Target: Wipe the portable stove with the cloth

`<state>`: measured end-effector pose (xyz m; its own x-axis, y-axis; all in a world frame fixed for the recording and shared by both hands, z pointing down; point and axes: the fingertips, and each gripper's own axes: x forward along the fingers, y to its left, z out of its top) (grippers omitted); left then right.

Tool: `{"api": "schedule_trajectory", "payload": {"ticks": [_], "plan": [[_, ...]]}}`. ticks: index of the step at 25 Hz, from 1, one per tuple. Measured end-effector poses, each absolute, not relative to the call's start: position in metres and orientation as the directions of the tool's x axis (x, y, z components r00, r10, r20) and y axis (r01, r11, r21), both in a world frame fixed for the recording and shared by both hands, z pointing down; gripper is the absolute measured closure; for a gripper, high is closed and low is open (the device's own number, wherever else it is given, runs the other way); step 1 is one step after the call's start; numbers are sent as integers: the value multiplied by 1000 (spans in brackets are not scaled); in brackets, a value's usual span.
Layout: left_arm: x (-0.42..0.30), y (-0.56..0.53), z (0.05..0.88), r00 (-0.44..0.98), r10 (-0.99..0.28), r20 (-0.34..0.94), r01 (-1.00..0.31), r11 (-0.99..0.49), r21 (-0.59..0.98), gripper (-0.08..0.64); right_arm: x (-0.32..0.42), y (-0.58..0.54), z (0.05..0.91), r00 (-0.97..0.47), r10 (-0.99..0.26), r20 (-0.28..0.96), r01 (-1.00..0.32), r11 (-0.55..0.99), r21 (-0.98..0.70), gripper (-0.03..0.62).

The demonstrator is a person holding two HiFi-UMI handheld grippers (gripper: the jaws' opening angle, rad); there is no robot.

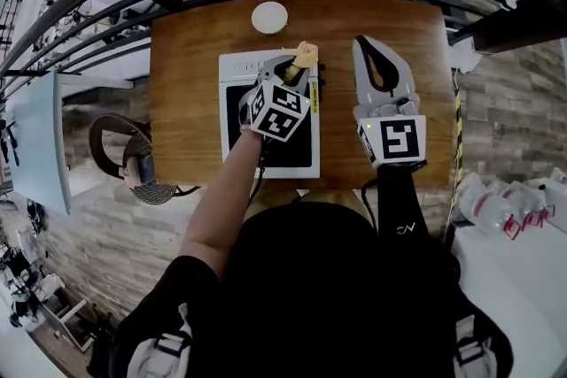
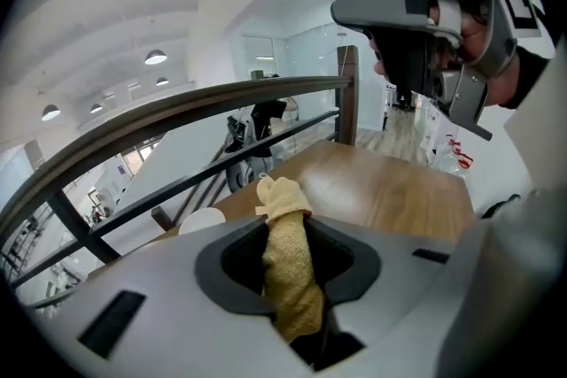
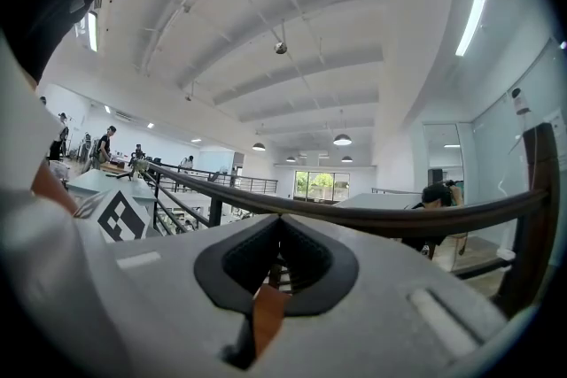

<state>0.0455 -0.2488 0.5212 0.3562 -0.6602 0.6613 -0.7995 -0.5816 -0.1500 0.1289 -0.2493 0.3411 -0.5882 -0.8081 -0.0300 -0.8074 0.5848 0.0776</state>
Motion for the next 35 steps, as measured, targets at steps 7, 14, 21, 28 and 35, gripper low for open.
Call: {"api": "schedule_trajectory", "payload": {"ticks": [7, 14, 21, 28, 35], "plan": [[-16, -245, 523, 289, -678, 676, -839, -519, -162, 469, 96, -250, 345, -624, -781, 15, -774, 621, 126, 592], [-102, -226, 531, 215, -669, 712, -867, -467, -177, 469, 48, -240, 341, -645, -763, 34, -751, 642, 154, 592], [-188, -191, 534, 100, -657, 747, -917, -353, -187, 469, 11, -223, 326, -636, -771, 25, -760, 632, 152, 592], [-214, -181, 521, 85, -677, 731, -927, -323, -191, 469, -1, -216, 315, -623, -782, 0, -771, 614, 170, 592], [-128, -190, 480, 268, -714, 647, -856, -484, -179, 469, 25, -205, 304, -563, -826, -21, -811, 546, 210, 592]]}}
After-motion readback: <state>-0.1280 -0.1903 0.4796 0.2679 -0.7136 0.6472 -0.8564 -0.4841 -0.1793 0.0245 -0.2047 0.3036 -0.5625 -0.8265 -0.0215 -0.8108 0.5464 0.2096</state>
